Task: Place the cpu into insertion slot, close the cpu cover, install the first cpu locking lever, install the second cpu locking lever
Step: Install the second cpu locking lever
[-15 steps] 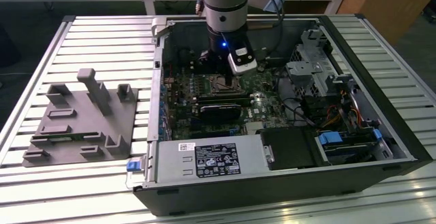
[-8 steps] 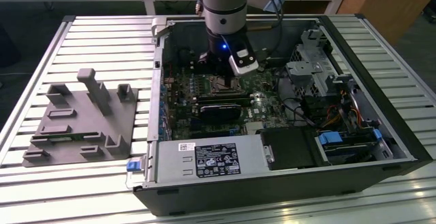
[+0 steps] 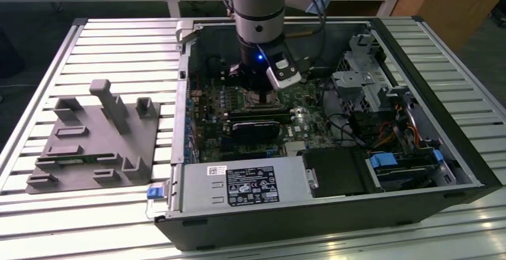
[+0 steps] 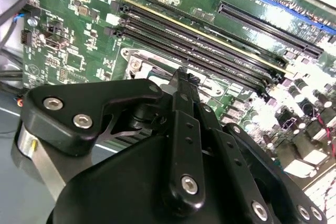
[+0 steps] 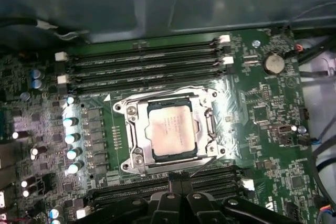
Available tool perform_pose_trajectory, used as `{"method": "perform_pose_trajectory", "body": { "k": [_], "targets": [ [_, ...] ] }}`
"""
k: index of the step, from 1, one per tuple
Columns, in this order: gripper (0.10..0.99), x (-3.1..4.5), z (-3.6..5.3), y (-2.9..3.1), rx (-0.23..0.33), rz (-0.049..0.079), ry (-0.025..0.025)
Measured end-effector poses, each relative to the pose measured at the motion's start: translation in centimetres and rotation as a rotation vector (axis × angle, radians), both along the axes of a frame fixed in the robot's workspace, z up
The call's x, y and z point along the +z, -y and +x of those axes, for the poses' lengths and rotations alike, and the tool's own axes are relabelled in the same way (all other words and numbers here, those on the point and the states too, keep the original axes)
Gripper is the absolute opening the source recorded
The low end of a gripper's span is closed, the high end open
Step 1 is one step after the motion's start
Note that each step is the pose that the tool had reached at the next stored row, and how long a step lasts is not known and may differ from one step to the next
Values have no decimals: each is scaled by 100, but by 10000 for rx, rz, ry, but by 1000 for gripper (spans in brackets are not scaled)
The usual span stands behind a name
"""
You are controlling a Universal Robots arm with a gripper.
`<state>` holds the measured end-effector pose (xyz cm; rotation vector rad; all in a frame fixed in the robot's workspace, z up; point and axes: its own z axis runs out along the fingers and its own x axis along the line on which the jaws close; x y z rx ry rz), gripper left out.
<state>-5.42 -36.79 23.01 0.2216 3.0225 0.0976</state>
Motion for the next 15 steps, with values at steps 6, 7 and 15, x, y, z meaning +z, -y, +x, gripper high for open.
{"method": "perform_pose_trajectory", "body": {
  "k": [6, 7, 15],
  "targets": [
    [106, -52, -57, 41, 282, 74, 0],
    [106, -60, -67, 49, 312, 96, 0],
    [106, -132, -149, 106, 487, 442, 5]
  ]
}}
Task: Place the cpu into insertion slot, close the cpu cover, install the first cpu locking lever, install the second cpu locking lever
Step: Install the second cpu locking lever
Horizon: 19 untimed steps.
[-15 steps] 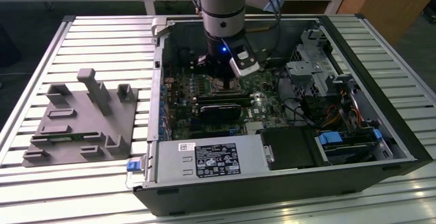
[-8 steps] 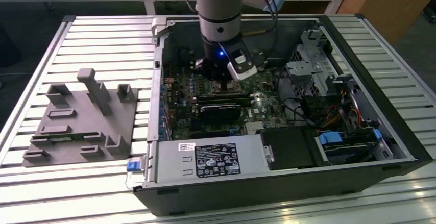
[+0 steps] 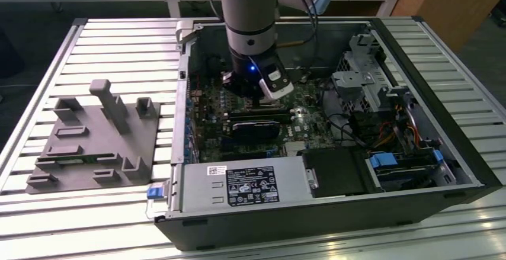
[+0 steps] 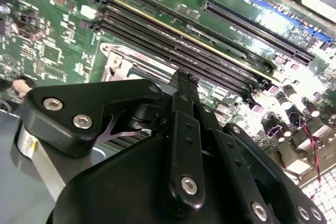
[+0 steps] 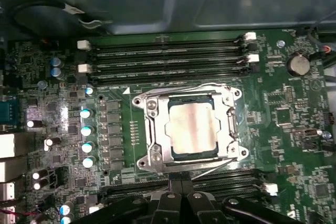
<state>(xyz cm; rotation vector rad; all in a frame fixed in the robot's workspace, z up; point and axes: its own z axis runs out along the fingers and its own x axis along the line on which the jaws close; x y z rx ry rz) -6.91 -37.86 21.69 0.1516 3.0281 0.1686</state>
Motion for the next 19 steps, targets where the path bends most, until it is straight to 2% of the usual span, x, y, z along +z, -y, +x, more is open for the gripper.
{"method": "perform_pose_trajectory", "body": {
  "k": [11, 19],
  "targets": [
    [106, -68, -67, 101, 107, 782, 1],
    [106, -89, -79, 204, 121, 1245, 4]
  ]
}}
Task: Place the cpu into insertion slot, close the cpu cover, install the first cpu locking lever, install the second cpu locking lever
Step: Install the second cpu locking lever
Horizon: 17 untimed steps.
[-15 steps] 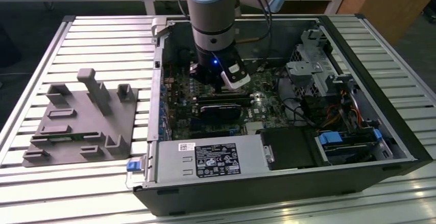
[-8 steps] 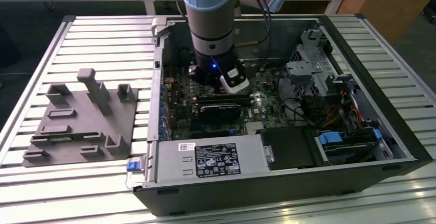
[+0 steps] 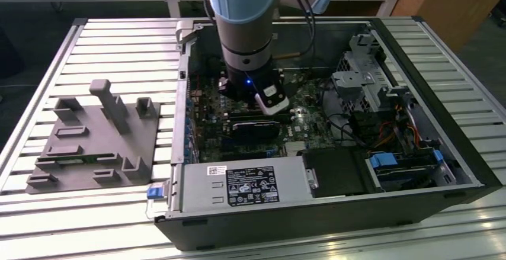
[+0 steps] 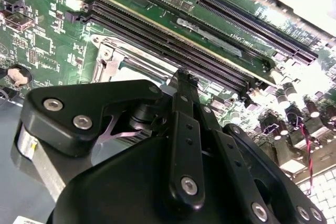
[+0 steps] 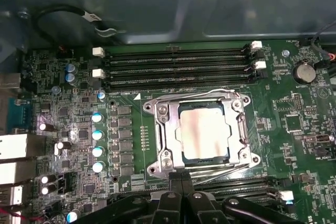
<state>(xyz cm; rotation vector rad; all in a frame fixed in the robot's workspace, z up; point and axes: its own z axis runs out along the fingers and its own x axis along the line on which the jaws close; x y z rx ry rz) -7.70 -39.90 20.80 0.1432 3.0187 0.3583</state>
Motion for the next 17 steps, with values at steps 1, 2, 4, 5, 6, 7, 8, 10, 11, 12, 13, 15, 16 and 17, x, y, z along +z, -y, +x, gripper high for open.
{"method": "perform_pose_trajectory", "body": {
  "k": [1, 2, 4, 5, 6, 7, 8, 10, 11, 12, 13, 15, 16, 17],
  "targets": [
    [106, -4, -9, 14, 0, 52, 0],
    [106, -8, -19, 28, 0, 103, -1],
    [106, -19, -39, 52, 4, 197, -1],
    [106, -26, -47, 62, 4, 243, -1],
    [106, -31, -54, 74, 5, 288, -2],
    [106, -36, -58, 86, 4, 337, -1],
    [106, -39, -60, 100, 4, 387, -1],
    [106, -47, -71, 117, 5, 491, 0],
    [106, -53, -80, 120, 3, 539, 0],
    [106, -59, -91, 122, 4, 589, -1],
    [106, -66, -104, 124, 4, 638, -1],
    [106, -82, -132, 125, 5, 721, -1],
    [106, -90, -136, 125, 6, 754, -1],
    [106, -100, -136, 124, 7, 774, 1]
  ]
}}
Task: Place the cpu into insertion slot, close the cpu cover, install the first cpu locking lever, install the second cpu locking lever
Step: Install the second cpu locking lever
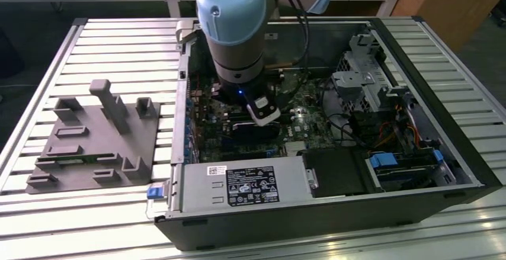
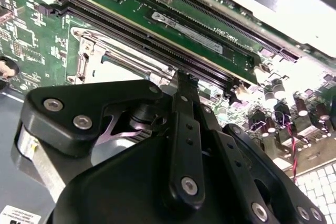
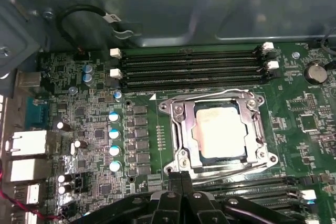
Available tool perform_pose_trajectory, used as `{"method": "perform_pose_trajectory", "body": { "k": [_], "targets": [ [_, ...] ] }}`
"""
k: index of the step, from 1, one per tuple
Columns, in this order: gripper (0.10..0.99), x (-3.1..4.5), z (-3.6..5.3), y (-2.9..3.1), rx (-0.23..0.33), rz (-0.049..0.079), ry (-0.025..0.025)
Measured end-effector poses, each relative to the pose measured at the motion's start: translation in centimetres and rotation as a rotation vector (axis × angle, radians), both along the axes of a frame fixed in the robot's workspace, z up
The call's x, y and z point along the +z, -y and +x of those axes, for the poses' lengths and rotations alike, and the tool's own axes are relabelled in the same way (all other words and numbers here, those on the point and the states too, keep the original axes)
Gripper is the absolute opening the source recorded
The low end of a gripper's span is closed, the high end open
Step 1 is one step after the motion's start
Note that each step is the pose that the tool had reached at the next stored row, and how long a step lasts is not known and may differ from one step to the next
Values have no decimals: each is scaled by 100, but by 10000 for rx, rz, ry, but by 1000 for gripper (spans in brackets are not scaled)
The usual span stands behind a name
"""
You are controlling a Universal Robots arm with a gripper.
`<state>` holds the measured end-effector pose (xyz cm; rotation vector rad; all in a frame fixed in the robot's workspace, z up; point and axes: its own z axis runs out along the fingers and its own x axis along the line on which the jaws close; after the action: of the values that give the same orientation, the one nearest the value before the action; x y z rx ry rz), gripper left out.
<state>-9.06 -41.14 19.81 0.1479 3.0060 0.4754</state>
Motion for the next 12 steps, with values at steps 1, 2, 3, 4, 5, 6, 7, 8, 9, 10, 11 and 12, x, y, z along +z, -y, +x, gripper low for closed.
{"method": "perform_pose_trajectory", "body": {
  "k": [1, 2, 3, 4, 5, 6, 7, 8, 9, 10, 11, 12],
  "targets": [
    [106, -8, -1, 0, 0, 10, -1],
    [106, -15, -1, 1, 0, 26, -2],
    [106, -23, -1, 1, 1, 52, -2],
    [106, -29, -1, 1, 1, 82, -3],
    [106, -34, -1, 1, 1, 121, -2],
    [106, -38, -1, 1, 2, 172, -2],
    [106, -42, -1, 1, 1, 227, -2],
    [106, -47, -1, 0, 1, 280, -2],
    [106, -53, -1, 0, 1, 333, -2],
    [106, -60, -1, 0, 0, 372, -2],
    [106, -70, -1, 0, 0, 407, -1],
    [106, -78, -2, 0, 0, 434, -1]
  ]
}}
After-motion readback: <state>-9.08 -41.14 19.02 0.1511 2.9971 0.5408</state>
